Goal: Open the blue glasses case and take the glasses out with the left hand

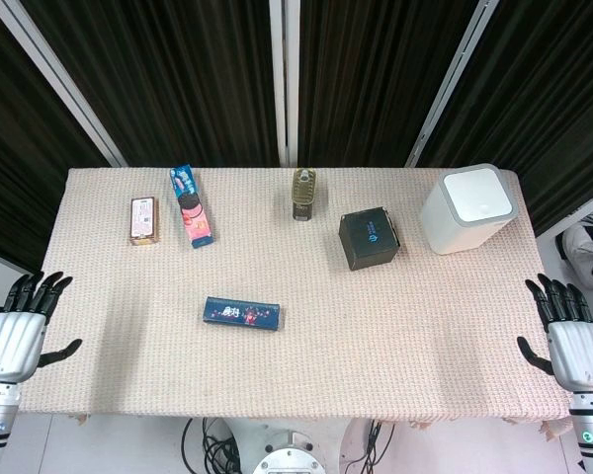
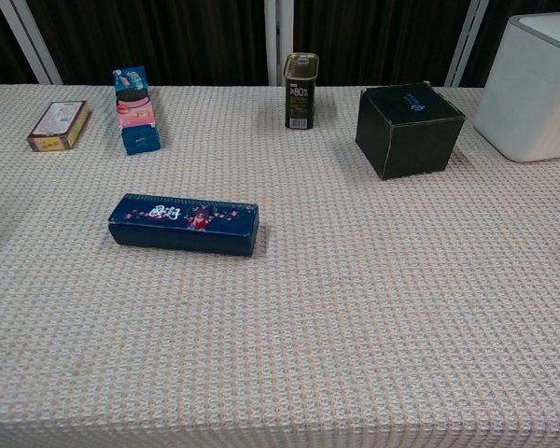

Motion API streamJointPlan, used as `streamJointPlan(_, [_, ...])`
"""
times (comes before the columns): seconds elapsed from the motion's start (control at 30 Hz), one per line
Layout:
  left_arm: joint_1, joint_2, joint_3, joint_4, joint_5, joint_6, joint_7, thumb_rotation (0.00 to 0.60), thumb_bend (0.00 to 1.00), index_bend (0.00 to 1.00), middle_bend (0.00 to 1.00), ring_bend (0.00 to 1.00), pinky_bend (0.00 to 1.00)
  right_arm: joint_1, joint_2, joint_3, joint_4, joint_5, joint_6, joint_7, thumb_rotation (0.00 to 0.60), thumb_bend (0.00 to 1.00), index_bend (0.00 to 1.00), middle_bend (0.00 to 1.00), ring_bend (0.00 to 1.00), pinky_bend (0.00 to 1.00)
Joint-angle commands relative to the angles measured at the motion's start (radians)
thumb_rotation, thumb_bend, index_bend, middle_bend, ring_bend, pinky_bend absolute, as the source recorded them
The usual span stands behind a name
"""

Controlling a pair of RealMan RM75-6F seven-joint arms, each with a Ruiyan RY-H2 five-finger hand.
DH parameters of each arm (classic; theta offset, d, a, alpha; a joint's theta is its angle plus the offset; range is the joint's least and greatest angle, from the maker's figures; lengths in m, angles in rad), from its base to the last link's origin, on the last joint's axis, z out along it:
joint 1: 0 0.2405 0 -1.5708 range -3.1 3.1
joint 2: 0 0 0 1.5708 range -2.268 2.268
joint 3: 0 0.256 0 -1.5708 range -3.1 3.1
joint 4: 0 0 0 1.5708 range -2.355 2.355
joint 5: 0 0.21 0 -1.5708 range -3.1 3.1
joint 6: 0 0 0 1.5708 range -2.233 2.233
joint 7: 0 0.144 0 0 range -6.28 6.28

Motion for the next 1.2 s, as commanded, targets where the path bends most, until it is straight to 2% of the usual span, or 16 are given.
streamJointPlan(0.03, [-0.001,0.0,0.0,-0.002,0.0,-0.002,0.003,0.6,0.14,0.11,0.07,0.0,0.01,-0.003,0.002,0.001,0.003,0.002,0.005,0.007,0.6,0.23,0.0,0.0,0.0,0.0])
streamJointPlan(0.37, [-0.017,0.003,-0.001,-0.024,0.008,-0.018,0.031,0.6,0.14,0.11,0.07,0.0,0.02,-0.006,0.008,0.005,0.009,-0.004,0.016,0.029,0.6,0.23,0.0,0.0,0.0,0.0])
streamJointPlan(0.6, [-0.061,0.04,0.002,-0.112,0.044,-0.074,0.029,0.6,0.15,0.11,0.07,0.0,0.07,-0.004,0.011,0.01,0.007,-0.004,0.019,0.04,0.6,0.23,0.0,0.0,0.0,0.0])
streamJointPlan(0.9, [-0.197,0.029,-0.02,-0.229,0.061,-0.254,0.116,0.6,0.18,0.13,0.11,0.02,0.12,-0.007,0.029,0.017,-0.001,0.008,0.021,0.052,0.6,0.23,0.0,0.0,0.0,0.0])
streamJointPlan(1.03, [-0.274,-0.027,-0.034,-0.251,0.042,-0.357,0.156,0.6,0.19,0.13,0.11,0.03,0.13,-0.01,0.037,0.019,-0.007,0.01,0.025,0.055,0.6,0.23,0.0,0.0,0.0,0.0])
streamJointPlan(1.2, [-0.344,-0.114,-0.048,-0.24,0.015,-0.438,0.205,0.6,0.2,0.14,0.13,0.05,0.15,-0.014,0.045,0.017,-0.016,0.009,0.028,0.058,0.6,0.23,0.0,0.0,0.0,0.0])
